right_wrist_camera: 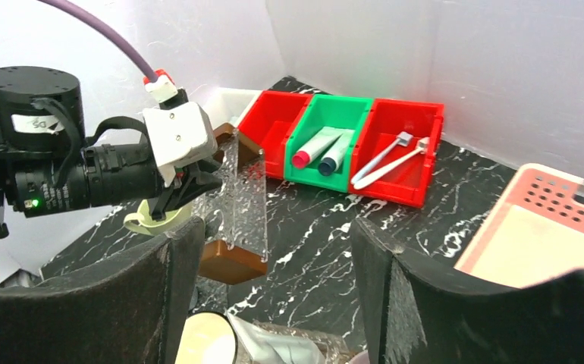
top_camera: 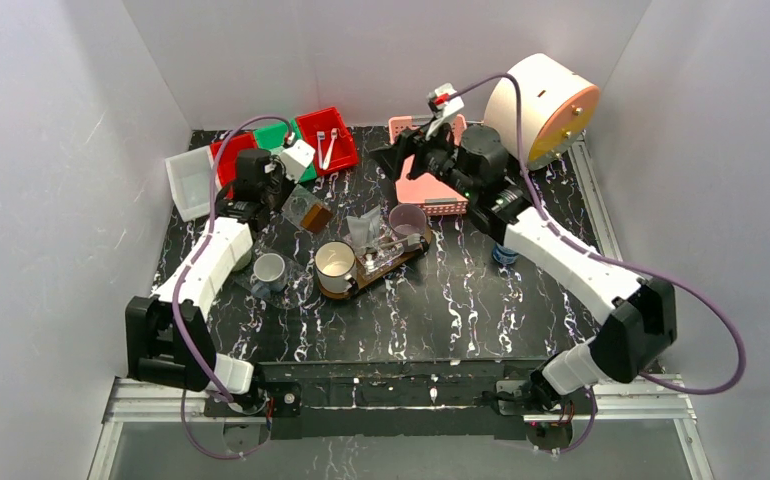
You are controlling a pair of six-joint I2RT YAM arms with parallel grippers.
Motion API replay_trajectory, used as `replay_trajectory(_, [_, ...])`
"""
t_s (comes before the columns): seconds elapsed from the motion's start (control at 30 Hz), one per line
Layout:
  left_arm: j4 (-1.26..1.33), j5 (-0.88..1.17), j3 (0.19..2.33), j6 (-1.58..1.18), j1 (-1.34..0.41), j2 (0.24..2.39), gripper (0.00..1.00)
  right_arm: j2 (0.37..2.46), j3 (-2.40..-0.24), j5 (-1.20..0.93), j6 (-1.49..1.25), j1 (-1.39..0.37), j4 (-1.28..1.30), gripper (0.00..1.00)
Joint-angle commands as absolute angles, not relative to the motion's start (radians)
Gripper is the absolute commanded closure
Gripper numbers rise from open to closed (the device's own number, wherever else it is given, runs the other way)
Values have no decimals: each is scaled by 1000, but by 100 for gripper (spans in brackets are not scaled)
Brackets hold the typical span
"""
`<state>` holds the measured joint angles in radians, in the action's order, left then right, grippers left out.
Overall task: Prepare toiletry sets of a toothbrush and toothpaste on the tray
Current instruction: Place the toothpaste holder at the center of the board.
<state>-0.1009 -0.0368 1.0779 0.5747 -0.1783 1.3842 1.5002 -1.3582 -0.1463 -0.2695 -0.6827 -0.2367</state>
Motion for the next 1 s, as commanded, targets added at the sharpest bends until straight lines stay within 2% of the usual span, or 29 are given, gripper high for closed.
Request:
replay_trajectory(0.0, [-178,-96,1148,501,-173,1407,100,1400,-1275,-28,-229,-684,-273,20])
replay_trajectory(0.4, [-202,-180,1114,519,-170,1499,100,1218,-1073,138,-201,-684,-334,5])
replay_trajectory(0.63, [-184,-190,1100,476,-144,1576,100,1130,-986,201,-162,-684,-399,2])
replay_trajectory(0.97, [-166,-207,1048,525,-130,1594,100,1138,-977,184,-162,-684,-406,1])
